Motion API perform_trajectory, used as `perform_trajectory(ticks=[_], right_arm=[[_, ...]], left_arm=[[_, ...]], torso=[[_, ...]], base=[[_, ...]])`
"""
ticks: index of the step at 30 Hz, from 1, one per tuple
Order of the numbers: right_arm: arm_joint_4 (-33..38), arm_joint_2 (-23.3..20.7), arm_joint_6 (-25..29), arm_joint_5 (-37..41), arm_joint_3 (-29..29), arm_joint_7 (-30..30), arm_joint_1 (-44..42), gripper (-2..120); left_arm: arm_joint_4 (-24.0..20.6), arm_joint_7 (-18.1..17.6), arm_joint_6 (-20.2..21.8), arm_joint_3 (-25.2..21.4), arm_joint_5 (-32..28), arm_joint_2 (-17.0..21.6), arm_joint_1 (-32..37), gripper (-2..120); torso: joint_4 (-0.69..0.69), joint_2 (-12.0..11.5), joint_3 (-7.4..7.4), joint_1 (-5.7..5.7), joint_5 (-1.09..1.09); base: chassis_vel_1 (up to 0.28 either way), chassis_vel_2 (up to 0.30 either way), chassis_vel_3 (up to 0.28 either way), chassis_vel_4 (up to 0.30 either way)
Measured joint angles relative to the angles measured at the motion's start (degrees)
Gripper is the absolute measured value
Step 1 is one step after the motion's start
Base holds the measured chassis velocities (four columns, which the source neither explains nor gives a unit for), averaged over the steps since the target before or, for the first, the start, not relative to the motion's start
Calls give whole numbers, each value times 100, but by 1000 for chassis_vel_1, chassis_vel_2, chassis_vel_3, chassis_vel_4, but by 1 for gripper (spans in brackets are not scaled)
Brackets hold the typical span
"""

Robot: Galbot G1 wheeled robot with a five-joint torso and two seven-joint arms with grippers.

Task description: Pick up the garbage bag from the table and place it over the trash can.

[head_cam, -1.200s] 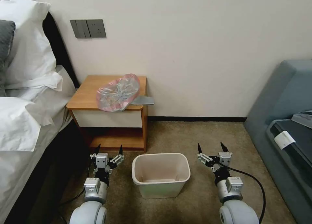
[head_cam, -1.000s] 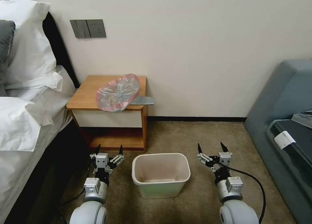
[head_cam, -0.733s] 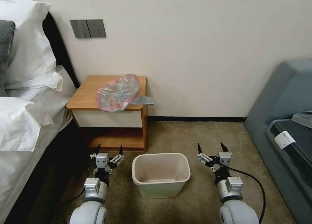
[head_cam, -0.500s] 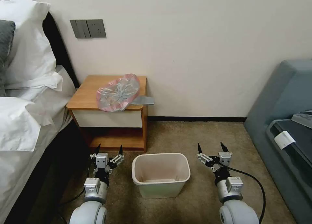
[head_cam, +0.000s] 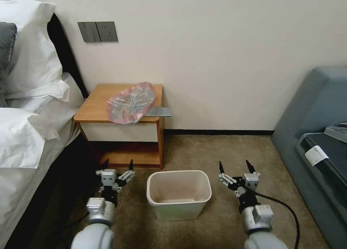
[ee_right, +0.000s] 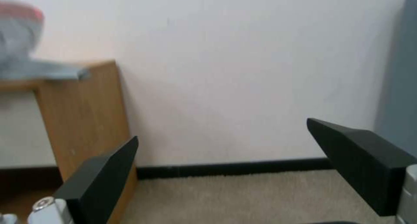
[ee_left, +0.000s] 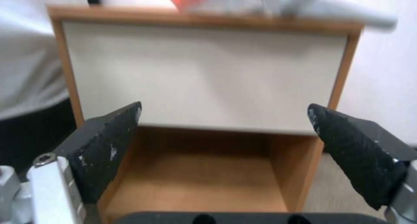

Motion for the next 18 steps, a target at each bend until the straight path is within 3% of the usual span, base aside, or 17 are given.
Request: perform_trajectory(ticks=[3, 8, 12, 16, 18], right_arm=[[541, 120, 129, -153, -153, 105, -502, 100], [386, -185, 153, 23, -149, 72, -340, 100], [213, -448, 222, 103, -52, 73, -114, 100], [-77, -934, 197, 124, -83, 64, 393, 100], [-77, -934, 197, 124, -83, 64, 393, 100]], left_arm=[[-182, 26, -142, -171, -605, 257, 72, 99], [-340, 53, -178, -246, -1192, 470, 159, 99], [-353, 78, 89, 4, -1406, 504, 277, 99], [-330, 63, 87, 50, -1306, 481, 333, 99], [-330, 63, 87, 50, -1306, 481, 333, 99]], torso=[[-3, 0, 0, 0, -3], [0, 0, 0, 0, -1], [-1, 0, 0, 0, -4], [-1, 0, 0, 0, 0], [-1, 0, 0, 0, 0]], base=[[0, 0, 0, 0], [0, 0, 0, 0], [0, 0, 0, 0], [0, 0, 0, 0], [0, 0, 0, 0]])
